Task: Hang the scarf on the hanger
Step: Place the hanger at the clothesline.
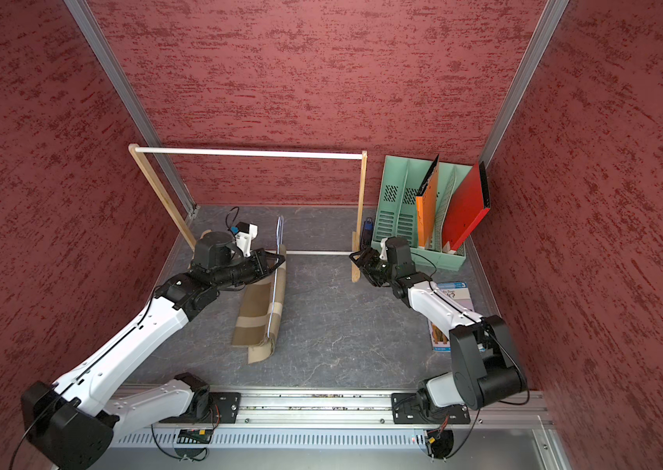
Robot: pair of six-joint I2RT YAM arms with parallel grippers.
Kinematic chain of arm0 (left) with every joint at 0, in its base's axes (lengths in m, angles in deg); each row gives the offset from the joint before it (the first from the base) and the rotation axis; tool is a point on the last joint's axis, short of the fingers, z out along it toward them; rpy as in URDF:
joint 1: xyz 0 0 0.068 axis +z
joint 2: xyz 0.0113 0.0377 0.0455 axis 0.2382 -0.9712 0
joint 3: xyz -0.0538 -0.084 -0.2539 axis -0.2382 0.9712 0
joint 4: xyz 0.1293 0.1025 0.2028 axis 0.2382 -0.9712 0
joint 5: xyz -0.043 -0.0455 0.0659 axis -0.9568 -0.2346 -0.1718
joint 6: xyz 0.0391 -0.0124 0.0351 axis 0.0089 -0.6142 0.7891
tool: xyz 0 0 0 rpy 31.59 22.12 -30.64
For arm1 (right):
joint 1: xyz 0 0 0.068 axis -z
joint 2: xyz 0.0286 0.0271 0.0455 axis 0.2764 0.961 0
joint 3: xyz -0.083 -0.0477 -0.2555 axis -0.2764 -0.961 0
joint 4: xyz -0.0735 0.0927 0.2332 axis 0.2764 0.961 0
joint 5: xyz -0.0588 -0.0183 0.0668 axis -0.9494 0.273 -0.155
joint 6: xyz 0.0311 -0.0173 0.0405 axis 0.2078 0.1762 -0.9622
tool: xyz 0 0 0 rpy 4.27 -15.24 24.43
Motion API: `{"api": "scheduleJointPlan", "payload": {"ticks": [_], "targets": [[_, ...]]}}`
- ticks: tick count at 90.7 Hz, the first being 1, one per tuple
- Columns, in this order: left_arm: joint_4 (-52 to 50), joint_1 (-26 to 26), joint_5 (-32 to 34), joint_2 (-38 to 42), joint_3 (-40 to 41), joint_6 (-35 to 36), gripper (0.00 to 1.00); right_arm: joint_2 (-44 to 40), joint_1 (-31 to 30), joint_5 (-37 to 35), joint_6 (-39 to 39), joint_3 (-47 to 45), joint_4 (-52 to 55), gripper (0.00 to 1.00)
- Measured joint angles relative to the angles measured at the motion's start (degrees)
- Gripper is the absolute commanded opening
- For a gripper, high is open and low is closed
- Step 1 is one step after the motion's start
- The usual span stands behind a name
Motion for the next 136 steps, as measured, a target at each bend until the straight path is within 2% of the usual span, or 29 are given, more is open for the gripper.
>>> {"api": "scheduleJointPlan", "payload": {"ticks": [34,78,103,136], "targets": [[-6.8,0.0,0.1,-6.7,-18.1,-1.2,0.0,-3.7,3.5,0.2,2.9,-1.2,2.4,0.68],[-13.3,0.1,-2.6,-16.2,-37.5,-0.1,0.0,-5.8,3.6,5.2,8.5,-1.3,2.2,0.68],[-14.1,2.8,-3.1,-24.1,-46.2,1.2,0.0,-6.6,3.6,5.1,9.0,-1.2,2.2,0.68],[-13.7,4.5,-4.5,-35.2,-52.5,0.8,0.0,-6.9,3.6,4.9,9.1,-1.2,2.4,0.68]]}}
